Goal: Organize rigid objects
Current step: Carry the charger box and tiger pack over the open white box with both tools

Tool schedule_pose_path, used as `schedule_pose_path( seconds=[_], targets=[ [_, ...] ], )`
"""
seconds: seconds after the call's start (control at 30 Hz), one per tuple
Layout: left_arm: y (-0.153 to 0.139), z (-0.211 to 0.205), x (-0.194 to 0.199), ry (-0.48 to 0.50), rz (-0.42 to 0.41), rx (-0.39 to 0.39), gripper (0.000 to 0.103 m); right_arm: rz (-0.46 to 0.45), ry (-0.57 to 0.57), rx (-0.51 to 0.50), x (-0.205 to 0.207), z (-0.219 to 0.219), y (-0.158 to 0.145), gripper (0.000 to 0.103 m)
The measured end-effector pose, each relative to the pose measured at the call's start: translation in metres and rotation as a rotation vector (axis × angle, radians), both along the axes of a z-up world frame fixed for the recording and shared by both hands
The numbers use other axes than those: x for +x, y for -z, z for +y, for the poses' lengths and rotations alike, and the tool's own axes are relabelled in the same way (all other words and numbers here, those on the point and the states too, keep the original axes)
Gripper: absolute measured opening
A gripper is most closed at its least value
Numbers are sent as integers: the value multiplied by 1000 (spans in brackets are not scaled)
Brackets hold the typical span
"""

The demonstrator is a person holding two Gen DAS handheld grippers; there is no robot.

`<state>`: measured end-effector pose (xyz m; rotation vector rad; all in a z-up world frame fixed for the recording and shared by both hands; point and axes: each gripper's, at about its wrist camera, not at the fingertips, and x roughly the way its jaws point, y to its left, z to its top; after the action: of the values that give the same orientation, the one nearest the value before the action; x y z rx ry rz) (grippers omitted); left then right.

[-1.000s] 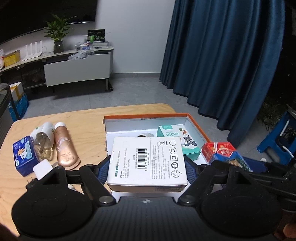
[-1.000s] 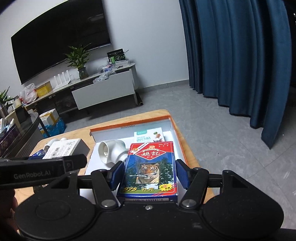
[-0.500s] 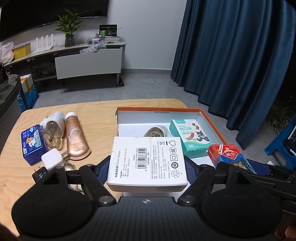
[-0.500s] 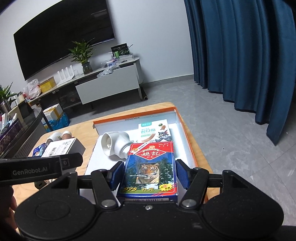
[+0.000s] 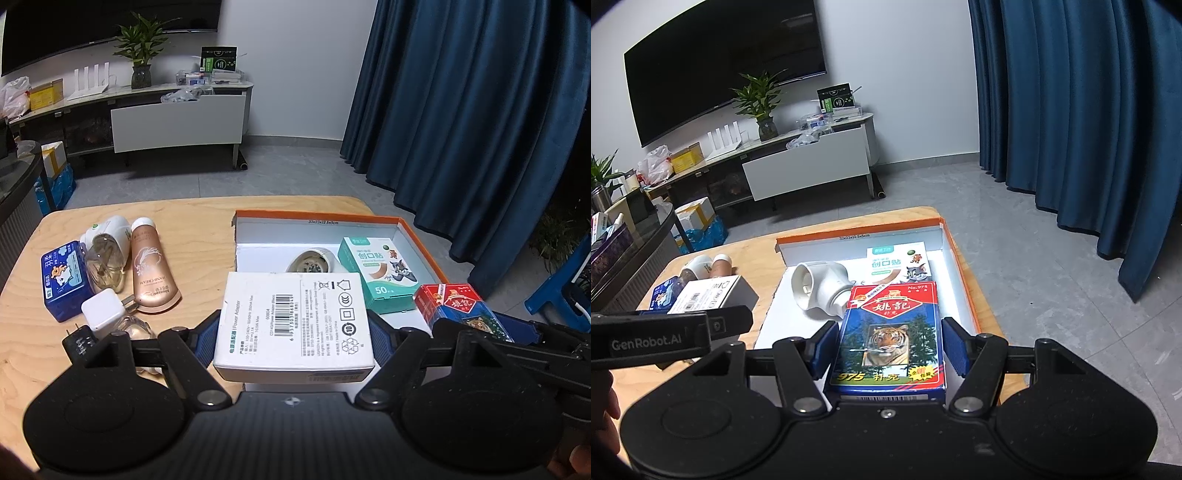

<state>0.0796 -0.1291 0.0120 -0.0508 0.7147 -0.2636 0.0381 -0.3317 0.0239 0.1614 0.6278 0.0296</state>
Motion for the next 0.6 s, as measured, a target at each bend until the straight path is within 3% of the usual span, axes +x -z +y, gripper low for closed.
schedule_pose_path(
  seconds=[0.6],
  targets=[
    [2, -1, -1, 0, 7, -5, 79, 1, 1, -3, -1, -1, -1, 73]
  ],
)
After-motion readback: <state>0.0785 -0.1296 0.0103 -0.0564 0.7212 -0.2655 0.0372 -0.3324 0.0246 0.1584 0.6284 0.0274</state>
